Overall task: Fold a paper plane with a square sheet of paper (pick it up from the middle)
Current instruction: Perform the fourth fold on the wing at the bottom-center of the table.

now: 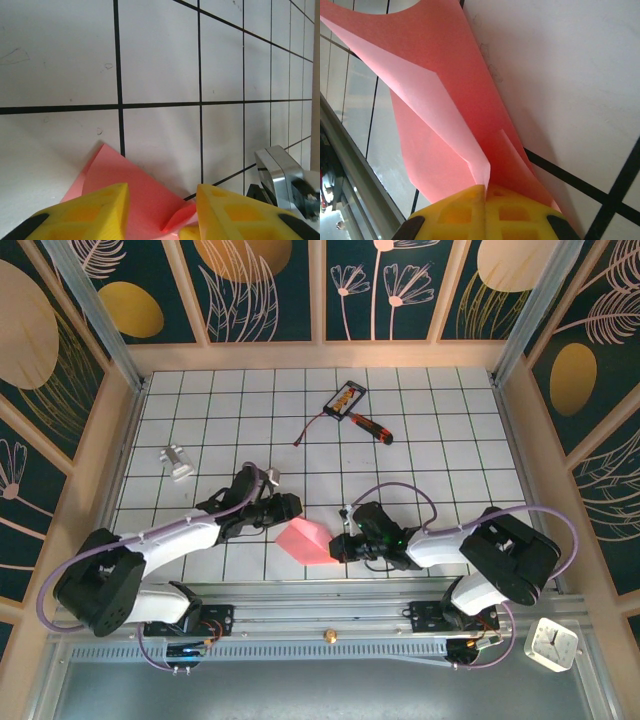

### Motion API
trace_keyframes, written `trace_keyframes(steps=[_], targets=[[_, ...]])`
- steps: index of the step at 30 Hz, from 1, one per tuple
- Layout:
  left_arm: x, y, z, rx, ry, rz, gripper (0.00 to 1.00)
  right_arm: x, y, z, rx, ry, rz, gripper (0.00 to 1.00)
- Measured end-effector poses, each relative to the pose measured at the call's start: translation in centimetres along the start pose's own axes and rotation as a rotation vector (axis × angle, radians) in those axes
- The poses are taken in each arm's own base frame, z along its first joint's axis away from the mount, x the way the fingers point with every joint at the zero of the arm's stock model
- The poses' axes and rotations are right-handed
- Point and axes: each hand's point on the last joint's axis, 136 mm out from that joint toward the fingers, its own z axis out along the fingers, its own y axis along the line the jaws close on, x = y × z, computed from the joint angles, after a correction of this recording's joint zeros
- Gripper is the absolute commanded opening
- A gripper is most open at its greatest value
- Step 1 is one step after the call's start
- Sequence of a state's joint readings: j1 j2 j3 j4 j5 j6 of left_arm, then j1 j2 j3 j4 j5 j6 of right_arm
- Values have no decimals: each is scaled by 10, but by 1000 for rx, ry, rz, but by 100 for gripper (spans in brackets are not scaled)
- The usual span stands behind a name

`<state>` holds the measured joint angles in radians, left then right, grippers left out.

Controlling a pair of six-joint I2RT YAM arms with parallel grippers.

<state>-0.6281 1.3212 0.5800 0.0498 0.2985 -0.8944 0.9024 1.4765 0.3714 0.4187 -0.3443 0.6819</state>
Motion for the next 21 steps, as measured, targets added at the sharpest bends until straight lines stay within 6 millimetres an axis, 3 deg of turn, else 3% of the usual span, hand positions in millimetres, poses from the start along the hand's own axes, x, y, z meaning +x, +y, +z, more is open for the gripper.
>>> trace_keyframes(steps=[5, 13, 16, 21], targets=[[-1, 5, -9, -23, -28, -2, 42, -3, -2, -2, 4, -6, 69, 0], [-4, 10, -11, -52, -51, -5, 41, -39, -4, -29, 23, -165, 261, 0], [-1, 7, -5, -31, -29, -21, 32, -41, -7, -30, 47, -186, 326, 0], [22, 1, 26, -9, 88, -28, 18, -44, -1, -25, 63, -192, 368, 0]])
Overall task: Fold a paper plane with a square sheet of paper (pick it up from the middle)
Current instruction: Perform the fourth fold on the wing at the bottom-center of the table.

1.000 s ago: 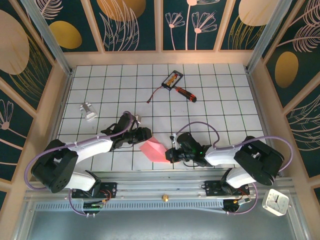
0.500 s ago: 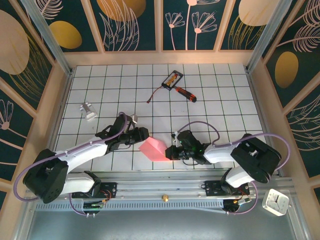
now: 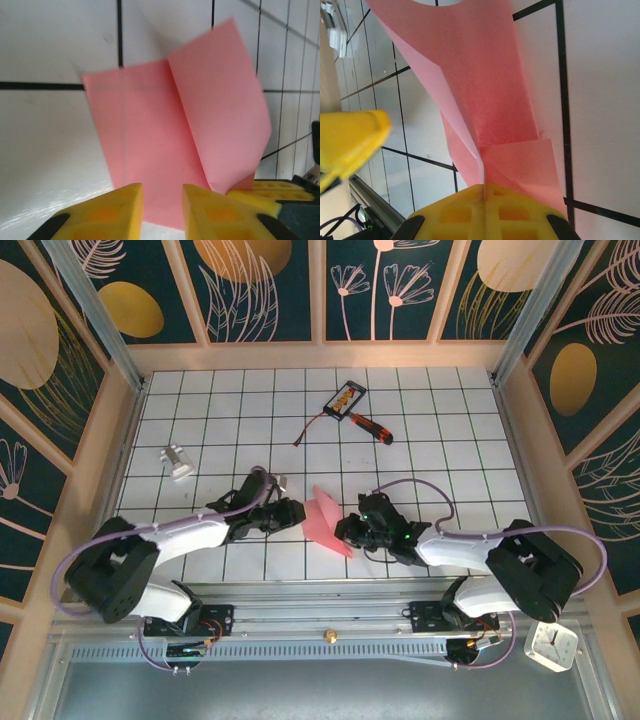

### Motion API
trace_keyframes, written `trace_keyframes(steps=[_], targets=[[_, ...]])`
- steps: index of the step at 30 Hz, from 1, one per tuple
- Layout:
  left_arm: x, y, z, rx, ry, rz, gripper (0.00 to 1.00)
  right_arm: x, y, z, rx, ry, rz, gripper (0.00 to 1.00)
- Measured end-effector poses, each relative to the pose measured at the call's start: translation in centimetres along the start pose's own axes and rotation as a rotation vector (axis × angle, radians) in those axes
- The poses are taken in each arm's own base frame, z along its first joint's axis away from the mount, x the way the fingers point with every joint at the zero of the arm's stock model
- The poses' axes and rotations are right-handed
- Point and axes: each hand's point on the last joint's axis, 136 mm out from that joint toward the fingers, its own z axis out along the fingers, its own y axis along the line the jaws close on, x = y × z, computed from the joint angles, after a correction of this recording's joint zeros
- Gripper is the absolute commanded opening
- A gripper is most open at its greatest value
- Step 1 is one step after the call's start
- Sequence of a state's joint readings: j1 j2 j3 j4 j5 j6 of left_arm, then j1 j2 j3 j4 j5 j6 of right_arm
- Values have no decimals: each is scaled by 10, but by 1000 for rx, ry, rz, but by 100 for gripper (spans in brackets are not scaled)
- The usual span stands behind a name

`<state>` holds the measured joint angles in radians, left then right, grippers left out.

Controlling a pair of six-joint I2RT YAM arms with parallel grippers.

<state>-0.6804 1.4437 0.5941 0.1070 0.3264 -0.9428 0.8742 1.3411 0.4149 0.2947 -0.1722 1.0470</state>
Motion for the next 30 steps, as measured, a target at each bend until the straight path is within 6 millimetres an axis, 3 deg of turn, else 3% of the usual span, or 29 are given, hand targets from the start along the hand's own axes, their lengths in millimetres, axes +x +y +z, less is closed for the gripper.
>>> trace_keyframes(steps=[5, 11, 30], targets=[[10, 3, 27, -11, 85, -2, 9, 0, -4, 3, 19, -8, 25, 0], [12, 10, 42, -40, 119, 18, 6, 1, -5, 6, 5, -4, 34, 0], [4, 7, 55, -46, 129, 104, 5, 10, -17, 10, -78, 52, 52, 0]])
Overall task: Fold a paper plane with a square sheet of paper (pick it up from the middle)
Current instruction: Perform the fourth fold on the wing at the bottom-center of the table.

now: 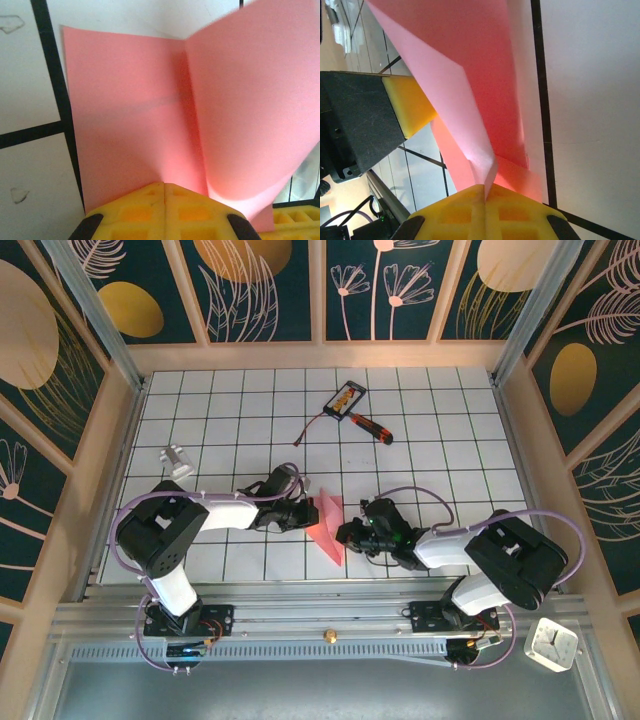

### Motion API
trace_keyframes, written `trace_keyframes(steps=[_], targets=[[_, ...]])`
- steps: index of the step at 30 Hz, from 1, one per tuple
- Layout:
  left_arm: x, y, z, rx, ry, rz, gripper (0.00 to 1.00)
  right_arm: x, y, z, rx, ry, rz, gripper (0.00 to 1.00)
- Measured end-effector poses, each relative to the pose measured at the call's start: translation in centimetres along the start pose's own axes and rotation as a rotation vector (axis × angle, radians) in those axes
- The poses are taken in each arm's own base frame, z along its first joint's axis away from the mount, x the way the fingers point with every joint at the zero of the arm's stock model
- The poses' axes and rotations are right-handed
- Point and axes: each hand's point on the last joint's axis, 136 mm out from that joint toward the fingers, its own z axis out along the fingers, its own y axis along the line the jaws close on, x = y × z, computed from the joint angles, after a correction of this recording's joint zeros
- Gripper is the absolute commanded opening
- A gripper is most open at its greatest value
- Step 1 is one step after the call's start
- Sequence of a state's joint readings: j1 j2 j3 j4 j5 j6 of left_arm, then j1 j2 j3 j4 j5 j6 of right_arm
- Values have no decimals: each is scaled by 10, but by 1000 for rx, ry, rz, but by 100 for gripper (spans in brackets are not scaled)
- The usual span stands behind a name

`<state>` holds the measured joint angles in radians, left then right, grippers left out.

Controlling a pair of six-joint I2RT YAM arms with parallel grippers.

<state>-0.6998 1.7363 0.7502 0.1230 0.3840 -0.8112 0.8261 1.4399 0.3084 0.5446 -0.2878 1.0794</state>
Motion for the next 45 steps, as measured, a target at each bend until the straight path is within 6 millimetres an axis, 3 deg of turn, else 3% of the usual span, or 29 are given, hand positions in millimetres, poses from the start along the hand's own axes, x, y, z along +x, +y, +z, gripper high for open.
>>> trace_keyframes(steps=[7, 16, 18, 24, 31, 45], targets=[[0, 0, -1, -3, 0, -1, 6, -1, -1, -2, -30, -9, -5, 0], [-4, -6, -14, -9, -29, 11, 21, 2, -12, 0, -52, 13, 4, 0], [-8, -14, -22, 10, -49, 23, 21, 3, -11, 0, -62, 15, 2, 0], [-16, -41, -34, 87, -76, 39, 8, 3, -11, -1, -76, 13, 0, 0], [-6, -63, -17, 156, -9, 51, 4, 2, -12, 0, -82, 13, 0, 0], [1, -47, 11, 126, 58, 20, 4, 3, -11, 0, -92, 13, -3, 0]])
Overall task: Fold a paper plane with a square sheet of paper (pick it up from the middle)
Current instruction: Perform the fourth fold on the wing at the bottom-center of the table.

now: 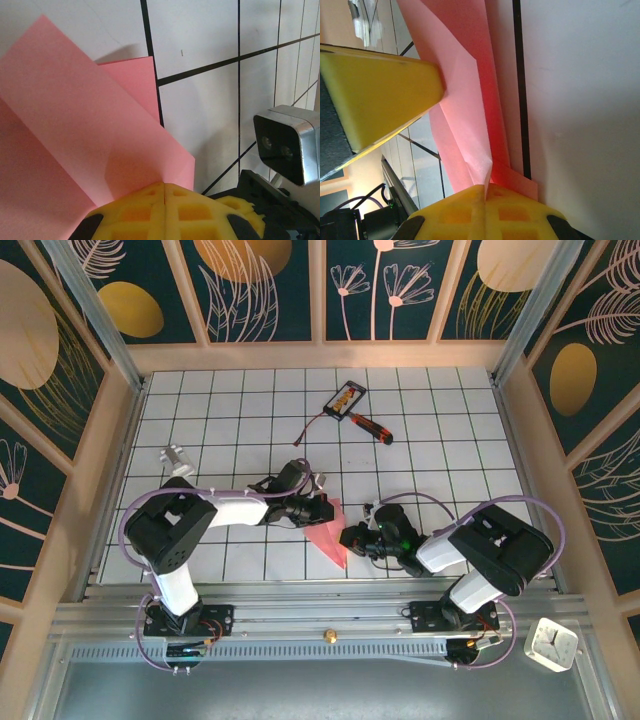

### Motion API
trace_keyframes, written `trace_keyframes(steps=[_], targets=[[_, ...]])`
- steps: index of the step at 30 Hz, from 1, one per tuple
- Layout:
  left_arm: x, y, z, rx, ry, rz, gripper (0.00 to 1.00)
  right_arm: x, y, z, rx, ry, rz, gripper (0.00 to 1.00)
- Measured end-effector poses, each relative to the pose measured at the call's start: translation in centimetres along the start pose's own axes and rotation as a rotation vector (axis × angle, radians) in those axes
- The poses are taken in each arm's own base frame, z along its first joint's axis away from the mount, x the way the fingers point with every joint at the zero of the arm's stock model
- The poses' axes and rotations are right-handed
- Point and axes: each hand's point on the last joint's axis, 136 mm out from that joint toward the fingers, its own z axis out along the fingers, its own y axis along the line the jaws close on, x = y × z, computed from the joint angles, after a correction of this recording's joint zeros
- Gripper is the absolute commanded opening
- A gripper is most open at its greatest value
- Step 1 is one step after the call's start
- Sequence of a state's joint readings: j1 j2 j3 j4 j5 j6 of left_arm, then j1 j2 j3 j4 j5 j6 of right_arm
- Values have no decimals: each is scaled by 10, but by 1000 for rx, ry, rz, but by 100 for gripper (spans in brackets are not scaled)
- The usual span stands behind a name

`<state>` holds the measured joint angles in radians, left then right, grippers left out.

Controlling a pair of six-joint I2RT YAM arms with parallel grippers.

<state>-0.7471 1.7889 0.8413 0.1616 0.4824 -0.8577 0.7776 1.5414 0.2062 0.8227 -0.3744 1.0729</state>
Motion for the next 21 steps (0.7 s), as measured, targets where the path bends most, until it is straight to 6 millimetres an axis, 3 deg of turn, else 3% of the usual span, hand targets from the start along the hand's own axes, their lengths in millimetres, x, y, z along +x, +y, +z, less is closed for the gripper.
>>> trace_keyframes(steps=[21], targets=[[-4, 12, 8, -45, -12, 4, 2, 0, 0, 0, 0, 1, 0, 0]])
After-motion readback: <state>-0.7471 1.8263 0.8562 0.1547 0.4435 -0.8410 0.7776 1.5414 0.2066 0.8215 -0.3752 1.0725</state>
